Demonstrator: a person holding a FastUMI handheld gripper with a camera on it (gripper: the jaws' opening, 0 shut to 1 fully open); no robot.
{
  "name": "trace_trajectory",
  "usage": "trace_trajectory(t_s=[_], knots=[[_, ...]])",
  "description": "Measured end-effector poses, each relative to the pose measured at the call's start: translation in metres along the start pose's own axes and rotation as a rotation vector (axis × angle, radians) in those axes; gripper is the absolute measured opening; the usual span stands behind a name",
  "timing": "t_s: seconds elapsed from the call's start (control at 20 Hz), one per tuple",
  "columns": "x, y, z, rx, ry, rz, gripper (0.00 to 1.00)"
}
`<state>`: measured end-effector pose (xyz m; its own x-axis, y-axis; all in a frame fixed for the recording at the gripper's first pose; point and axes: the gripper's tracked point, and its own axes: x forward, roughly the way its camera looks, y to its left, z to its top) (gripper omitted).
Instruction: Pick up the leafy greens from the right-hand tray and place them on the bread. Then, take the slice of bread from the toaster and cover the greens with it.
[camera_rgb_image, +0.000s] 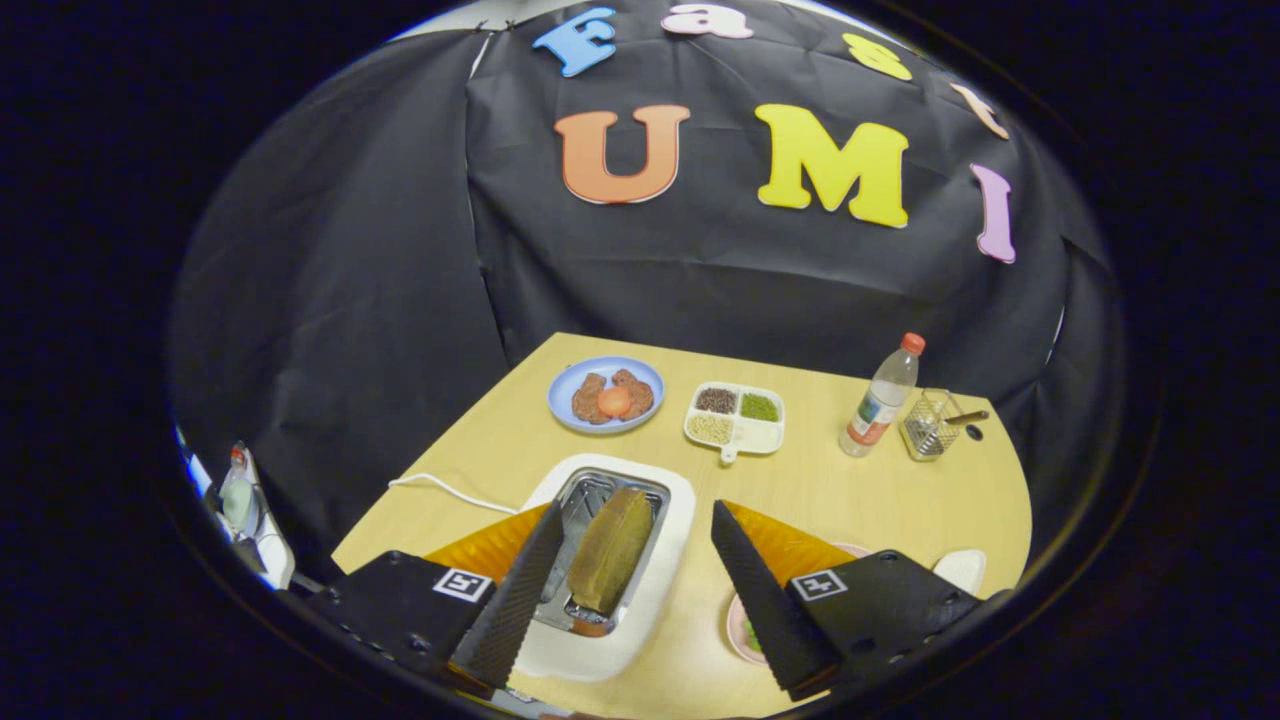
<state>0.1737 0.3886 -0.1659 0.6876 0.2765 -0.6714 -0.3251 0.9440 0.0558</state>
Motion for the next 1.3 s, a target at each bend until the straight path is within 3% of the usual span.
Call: trace_trajectory(t_s=[0.1, 0.25, 0.4, 0.45, 0.6, 0.9, 1.15, 1.3], knots=[[0.007, 0.007, -0.003, 0.008, 0.021, 0.007, 0.90], [0.013, 0.013, -0.012, 0.013, 0.059, -0.007, 0.66], [0.016, 0.017, -0.016, -0.001, 0.083, -0.029, 0.51], [0.023, 0.014, -0.024, -0.004, 0.100, -0.056, 0.51], [0.017, 0.014, -0.028, 0.023, 0.140, -0.076, 0.20], [0.004, 0.009, -0.020, 0.080, 0.144, -0.088, 0.06], [-0.030, 0.016, 0.008, 0.081, 0.076, -0.057, 0.06], [-0.055, 0.025, 0.032, 0.077, 0.017, 0.019, 0.06]])
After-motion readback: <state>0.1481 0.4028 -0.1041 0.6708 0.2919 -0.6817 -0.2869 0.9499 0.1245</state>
